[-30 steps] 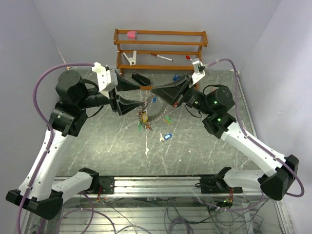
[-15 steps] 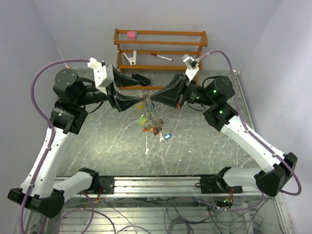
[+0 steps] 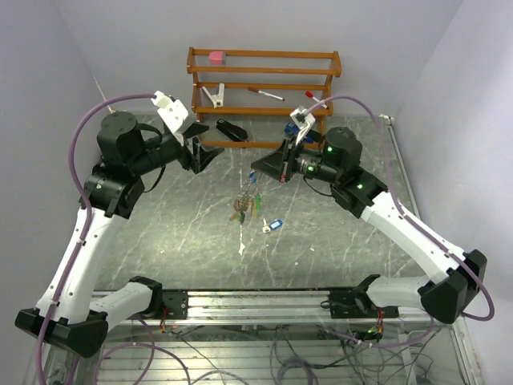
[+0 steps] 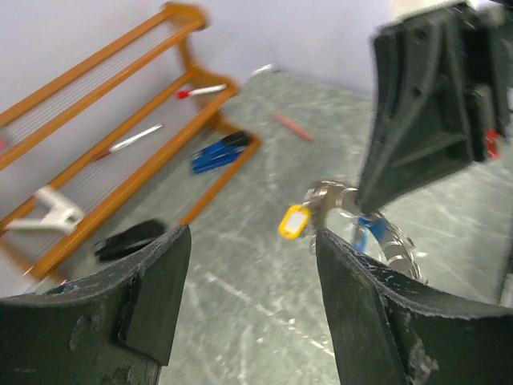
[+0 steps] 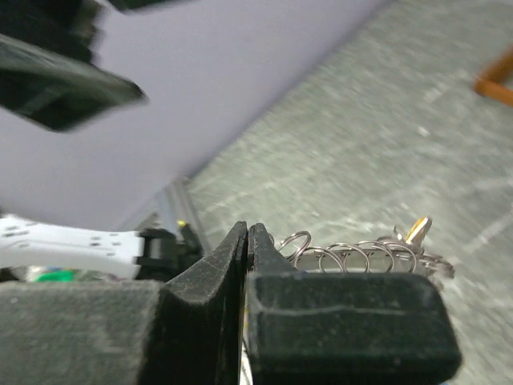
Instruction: Put the keys on the keyring
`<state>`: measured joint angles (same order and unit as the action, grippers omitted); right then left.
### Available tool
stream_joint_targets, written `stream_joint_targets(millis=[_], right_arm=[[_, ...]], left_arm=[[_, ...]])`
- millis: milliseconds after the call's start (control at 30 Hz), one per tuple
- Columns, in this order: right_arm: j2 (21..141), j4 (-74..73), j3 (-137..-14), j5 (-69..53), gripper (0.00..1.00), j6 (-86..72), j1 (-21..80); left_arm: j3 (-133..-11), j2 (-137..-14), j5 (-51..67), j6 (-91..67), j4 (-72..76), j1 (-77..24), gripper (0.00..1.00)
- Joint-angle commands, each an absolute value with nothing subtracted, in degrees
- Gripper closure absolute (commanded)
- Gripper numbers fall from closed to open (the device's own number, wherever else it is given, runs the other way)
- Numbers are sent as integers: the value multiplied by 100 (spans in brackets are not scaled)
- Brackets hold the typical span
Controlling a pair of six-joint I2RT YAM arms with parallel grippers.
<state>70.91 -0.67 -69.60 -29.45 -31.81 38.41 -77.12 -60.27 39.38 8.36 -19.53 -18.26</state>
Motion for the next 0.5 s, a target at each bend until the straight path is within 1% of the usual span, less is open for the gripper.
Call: stream_joint_targets(millis=[0, 200, 400, 433, 467], right_arm=[[7404, -568, -6591, -1776, 100, -2526, 3834], [8539, -279, -6437, -1414, 100, -2116, 4005], [9962, 361, -6633, -1296, 100, -1972, 4105], [10152, 388, -6728, -1239, 99, -1911, 4129], [10351, 374, -6833, -1169, 92, -1836, 4159]], left_arm=[[-7483, -5921, 2052, 961, -2278, -1762, 25], [-6960, -5860, 1209, 704, -2217, -1680, 24], [-6592, -5765, 906, 503, -2175, -1490, 23], [-6580, -5751, 893, 516, -2191, -1471, 23], [-6575, -5742, 876, 534, -2201, -1460, 23]])
